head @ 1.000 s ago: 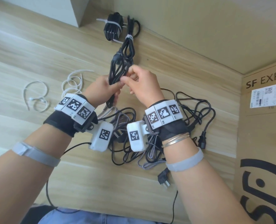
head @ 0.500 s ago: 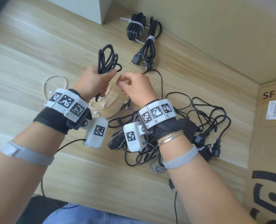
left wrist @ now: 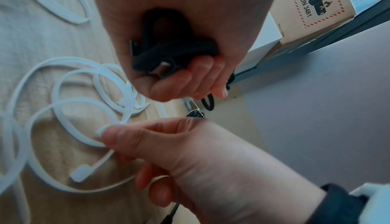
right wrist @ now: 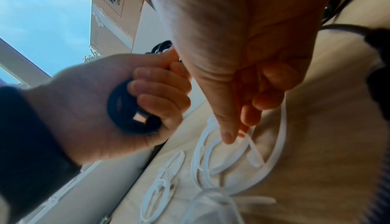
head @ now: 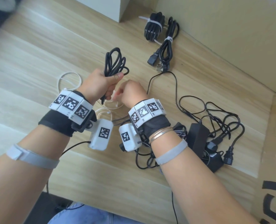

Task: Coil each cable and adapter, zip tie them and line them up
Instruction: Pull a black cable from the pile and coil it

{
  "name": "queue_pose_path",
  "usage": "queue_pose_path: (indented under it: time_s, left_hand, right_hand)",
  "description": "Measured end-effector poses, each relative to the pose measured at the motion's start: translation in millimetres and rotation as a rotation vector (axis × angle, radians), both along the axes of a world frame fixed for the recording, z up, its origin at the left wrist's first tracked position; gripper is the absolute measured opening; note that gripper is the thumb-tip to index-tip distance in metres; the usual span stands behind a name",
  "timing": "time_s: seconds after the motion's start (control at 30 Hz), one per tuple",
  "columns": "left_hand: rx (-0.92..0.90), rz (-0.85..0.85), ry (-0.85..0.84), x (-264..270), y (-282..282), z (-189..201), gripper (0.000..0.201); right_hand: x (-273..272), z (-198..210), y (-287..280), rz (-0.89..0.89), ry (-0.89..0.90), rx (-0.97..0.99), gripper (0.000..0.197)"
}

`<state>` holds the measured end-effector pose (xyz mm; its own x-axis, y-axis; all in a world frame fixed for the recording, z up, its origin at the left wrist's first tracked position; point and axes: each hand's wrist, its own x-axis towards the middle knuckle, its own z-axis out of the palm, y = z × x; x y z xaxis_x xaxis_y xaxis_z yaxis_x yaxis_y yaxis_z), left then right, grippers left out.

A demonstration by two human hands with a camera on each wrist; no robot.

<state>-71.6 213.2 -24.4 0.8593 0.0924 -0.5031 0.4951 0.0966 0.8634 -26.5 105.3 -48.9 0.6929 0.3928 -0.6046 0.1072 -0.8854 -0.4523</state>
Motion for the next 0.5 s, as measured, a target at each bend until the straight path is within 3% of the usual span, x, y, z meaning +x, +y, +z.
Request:
queue_pose_path:
  time_s: [0.17,0.27,0.37,0.5]
  left_hand:
    - [-0.028,-0.018,0.013,-1,-1,-2,0.037]
    - [-0.041,-0.038,0.003,0,-3,0,0.037]
    - [-0.021,-0.089,-0.027,3,-6,1,0.039]
    - [-0.004,-0.159,-0.088,7,-14,-1,0.037]
  right_hand:
    - [-1,3,4,0.047,-0.036,-0.049,0.011]
    - [0,11,-4,0.068,-0.036,0.019,0.012]
    - [3,21,-19,0.015,-0.059,0.105,0.018]
    - [9,35,-44,-0.091,-0.1,0.183,0.006]
